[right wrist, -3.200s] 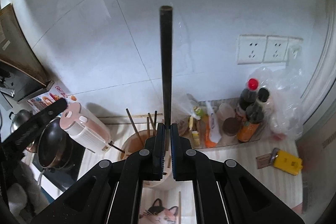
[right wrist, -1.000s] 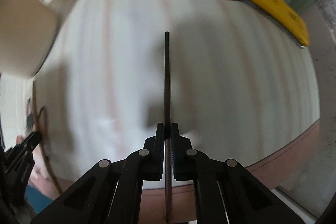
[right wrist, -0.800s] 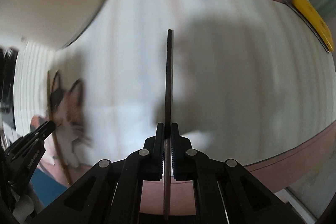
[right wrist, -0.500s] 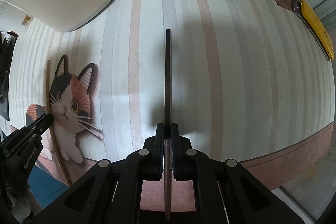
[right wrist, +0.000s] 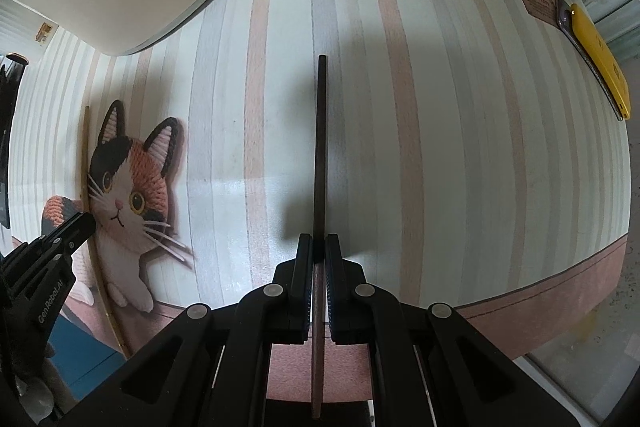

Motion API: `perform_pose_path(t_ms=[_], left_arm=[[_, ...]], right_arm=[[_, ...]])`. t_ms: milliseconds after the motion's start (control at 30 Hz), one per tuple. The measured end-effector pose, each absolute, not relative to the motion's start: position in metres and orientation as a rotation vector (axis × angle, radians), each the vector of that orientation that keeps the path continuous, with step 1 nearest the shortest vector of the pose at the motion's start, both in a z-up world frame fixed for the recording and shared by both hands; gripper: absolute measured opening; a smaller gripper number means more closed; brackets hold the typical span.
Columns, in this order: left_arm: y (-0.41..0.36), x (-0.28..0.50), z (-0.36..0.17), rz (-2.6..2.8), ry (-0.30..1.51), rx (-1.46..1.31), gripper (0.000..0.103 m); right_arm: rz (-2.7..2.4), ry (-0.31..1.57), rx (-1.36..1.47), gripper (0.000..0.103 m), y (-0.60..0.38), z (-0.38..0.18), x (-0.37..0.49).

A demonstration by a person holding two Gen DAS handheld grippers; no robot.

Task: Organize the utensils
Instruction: 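Grasp a black chopstick with the right tool while the left tool grasps a wooden one, then lift both chopsticks and carry them over the beige holder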

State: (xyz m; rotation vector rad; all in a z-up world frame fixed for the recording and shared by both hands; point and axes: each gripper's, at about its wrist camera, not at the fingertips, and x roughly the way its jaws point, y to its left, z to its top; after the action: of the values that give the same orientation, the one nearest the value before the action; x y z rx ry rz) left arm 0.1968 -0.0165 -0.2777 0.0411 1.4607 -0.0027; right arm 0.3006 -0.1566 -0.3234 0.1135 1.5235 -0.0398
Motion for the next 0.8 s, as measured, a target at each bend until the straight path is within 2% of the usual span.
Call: perform_pose_path(t_ms=[500,800], left_arm=[[-0.018,0.216,-0.276,0.006,1.446,0.04,0.004],[-0.012,0.223,-0.222,0.007,1.288,0.067,0.004]], right_arm=[[-0.051,1.522,0.112,0.006,-0.17,-0.323,0.304],[-0.051,1.394,0.11,0.006,-0.177,-0.285,0.298]])
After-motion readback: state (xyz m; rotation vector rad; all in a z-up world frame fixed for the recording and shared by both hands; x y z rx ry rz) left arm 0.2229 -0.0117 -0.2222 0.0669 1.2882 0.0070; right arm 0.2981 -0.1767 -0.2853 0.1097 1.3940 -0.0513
